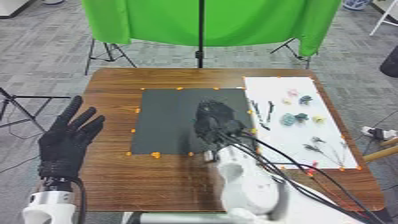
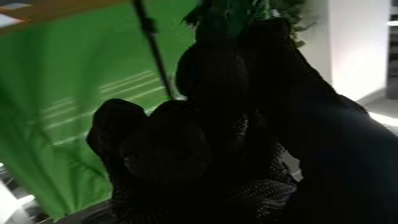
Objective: Arrange flowers
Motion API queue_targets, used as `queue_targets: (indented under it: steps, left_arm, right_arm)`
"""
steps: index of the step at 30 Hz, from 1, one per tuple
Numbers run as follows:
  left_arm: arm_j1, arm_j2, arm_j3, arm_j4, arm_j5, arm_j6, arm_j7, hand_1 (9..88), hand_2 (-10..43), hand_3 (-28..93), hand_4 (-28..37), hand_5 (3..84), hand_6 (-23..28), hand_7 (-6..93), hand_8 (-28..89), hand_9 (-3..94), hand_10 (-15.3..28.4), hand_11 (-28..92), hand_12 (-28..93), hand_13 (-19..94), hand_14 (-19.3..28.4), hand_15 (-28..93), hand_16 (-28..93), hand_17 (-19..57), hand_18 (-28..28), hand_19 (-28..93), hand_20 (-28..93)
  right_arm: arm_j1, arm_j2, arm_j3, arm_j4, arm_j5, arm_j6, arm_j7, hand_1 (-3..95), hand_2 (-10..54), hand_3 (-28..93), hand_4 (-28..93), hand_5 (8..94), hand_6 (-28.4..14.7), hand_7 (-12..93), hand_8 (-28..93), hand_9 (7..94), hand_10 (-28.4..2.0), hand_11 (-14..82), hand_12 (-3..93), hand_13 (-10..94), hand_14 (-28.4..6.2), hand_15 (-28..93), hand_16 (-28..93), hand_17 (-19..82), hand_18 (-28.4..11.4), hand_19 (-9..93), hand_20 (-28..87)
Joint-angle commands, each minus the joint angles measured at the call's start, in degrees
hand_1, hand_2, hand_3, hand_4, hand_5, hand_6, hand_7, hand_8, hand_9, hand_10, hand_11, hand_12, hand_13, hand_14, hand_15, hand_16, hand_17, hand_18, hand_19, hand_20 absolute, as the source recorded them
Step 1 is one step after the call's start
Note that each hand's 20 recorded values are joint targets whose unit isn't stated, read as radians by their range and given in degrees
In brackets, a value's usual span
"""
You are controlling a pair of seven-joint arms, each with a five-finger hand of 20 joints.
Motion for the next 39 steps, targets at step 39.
queue_targets:
  steps: [39]
  left_arm:
    - [-9.7,0.59,2.34,2.63,2.39,-4.04,-6.80,21.6,5.9,79,-28.3,31.5,4.7,11.7,-11,28.6,17.3,18,9,21,26.8,41,-8,-11.2,28.4,55,-3]
  right_arm:
    - [15.1,-19.0,-13.5,21.6,17.0,-9.6,3.6,41.8,-5.1,73,-28,93.7,0.0,23,-12,93.7,-11.3,50.9,21.8,89,-8.1,75,22,54,-23.2,93,53]
